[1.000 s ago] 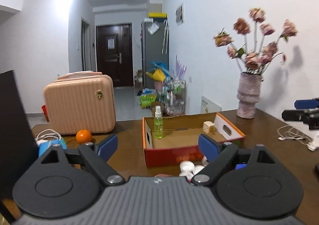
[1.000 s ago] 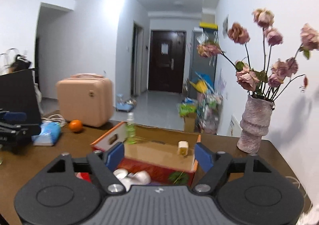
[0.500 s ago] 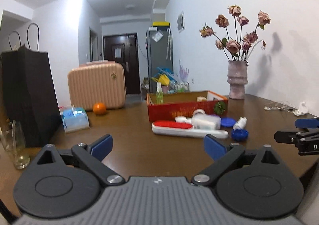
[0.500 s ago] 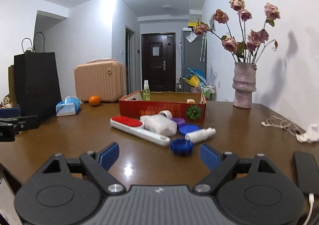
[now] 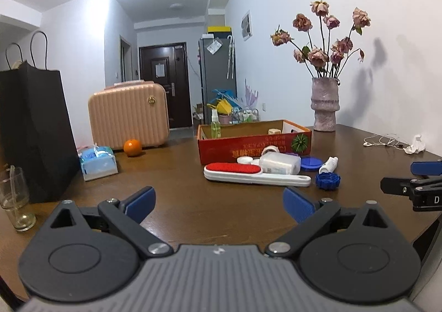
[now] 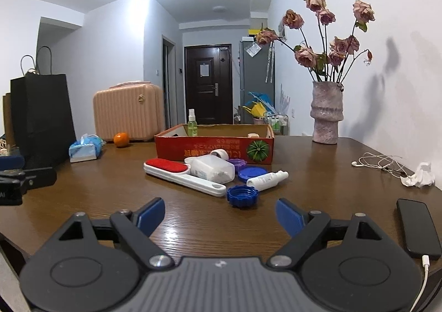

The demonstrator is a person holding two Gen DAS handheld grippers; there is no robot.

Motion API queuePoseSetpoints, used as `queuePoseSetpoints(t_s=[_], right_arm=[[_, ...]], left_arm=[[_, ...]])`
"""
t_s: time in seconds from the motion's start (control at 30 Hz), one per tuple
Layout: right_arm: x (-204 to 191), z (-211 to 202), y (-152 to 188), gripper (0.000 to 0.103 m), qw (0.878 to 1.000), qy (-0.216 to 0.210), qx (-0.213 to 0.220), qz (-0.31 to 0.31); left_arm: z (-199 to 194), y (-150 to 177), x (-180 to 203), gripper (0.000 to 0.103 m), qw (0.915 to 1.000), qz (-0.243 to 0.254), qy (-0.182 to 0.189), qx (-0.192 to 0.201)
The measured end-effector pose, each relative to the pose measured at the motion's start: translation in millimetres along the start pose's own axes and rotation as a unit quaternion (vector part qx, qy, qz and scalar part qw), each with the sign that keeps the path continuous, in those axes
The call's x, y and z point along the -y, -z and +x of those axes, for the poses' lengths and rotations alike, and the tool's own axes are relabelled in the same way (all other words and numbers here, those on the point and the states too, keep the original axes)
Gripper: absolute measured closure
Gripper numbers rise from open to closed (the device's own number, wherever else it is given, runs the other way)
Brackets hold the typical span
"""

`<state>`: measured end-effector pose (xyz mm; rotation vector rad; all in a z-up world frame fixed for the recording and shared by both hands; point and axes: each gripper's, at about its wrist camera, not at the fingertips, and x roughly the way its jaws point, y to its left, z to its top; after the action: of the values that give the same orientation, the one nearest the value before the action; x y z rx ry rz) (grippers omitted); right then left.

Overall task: Organize rigid objects
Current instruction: 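Withdraw both tools back from the red box, then grasp the red-and-white lint brush with the left gripper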

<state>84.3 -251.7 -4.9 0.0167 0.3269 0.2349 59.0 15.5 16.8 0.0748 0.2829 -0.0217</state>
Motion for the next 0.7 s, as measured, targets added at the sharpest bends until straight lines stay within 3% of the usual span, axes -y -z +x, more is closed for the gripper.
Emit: queuePoseSetpoints(t_s=[0.13,0.2,0.3,0.5,0.7], right_arm=[[3.6,6.8,1.6,0.03,1.0,0.004,-0.005,0.006],[5.6,16.0,2.1,0.047,1.0,-0.002,-0.013,0.009],[8.9,38.1,1.4,0.064,0.999,-0.013,-0.037,0.022],[12.8,105.2,-6.2,0.068,0.991,-0.065,-0.097,0.068],[22.1,193.1,-16.1,0.071,0.981,-0.071,-0.143,0.111]], left_arm=[[16.7,1.2,-2.5,0.002,0.9998,-0.004,0.014,-0.016],[32.4,0.4,-4.1,0.002,0.9994,-0.006,0.021,-0.028],[62.3,-7.0,-12.2,0.003,0.9982,-0.017,0.04,-0.041],[154.6,-31.4,-32.3,0.004,0.9956,-0.015,0.059,-0.071],[258.9,-48.1,-51.8,0.011,0.9883,-0.045,0.075,-0.125]])
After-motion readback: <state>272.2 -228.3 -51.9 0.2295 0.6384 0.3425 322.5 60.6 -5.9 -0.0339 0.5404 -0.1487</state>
